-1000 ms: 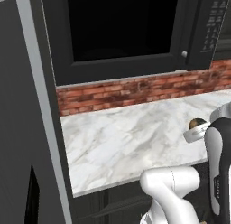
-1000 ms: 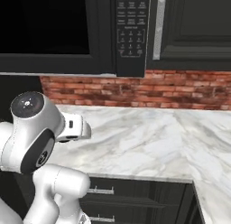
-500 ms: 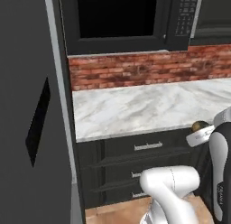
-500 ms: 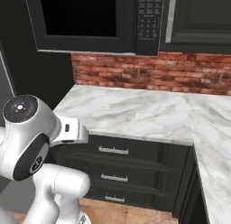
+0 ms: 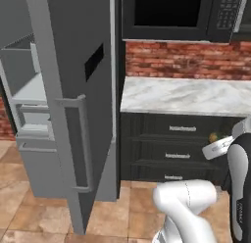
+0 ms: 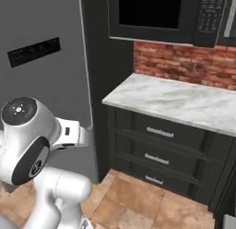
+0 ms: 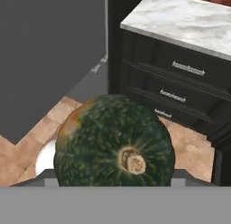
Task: Place the beer on the top shelf of the fridge to keep it out of children's reach, and place the bell pepper and squash on lower shelves for easy access.
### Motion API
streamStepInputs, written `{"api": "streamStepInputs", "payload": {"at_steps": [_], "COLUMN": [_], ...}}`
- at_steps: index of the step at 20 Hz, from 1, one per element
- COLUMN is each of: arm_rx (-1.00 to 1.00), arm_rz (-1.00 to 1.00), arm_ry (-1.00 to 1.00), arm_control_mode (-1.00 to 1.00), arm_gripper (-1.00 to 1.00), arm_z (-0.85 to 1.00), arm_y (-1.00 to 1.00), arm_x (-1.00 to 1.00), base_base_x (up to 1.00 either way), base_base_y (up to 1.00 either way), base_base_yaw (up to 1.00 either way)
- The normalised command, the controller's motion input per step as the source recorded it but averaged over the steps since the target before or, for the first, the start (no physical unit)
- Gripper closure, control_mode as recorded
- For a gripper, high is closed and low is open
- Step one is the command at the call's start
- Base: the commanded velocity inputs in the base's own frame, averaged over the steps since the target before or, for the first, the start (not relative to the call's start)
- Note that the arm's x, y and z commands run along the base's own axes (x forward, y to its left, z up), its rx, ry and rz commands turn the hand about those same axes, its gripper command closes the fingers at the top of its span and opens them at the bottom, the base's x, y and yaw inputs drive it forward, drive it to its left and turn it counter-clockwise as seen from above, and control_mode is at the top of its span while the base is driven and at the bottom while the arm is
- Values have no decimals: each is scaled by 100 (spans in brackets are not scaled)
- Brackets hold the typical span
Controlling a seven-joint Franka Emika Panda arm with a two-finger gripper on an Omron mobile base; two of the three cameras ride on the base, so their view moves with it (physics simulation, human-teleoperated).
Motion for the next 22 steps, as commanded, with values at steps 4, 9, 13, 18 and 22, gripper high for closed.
{"api": "streamStepInputs", "payload": {"at_steps": [4, 9, 13, 18, 22], "arm_rx": [0, 0, 0, 0, 0], "arm_rz": [0, 0, 0, 0, 0], "arm_ry": [0, 0, 0, 0, 0], "arm_control_mode": [100, 100, 100, 100, 100], "arm_gripper": [100, 100, 100, 100, 100], "arm_z": [0, 0, 0, 0, 0], "arm_y": [0, 0, 0, 0, 0], "arm_x": [0, 0, 0, 0, 0], "base_base_x": [-84, -60, -24, 4, 41], "base_base_y": [61, 93, 100, 100, 100], "base_base_yaw": [47, 42, 34, 23, 8]}}
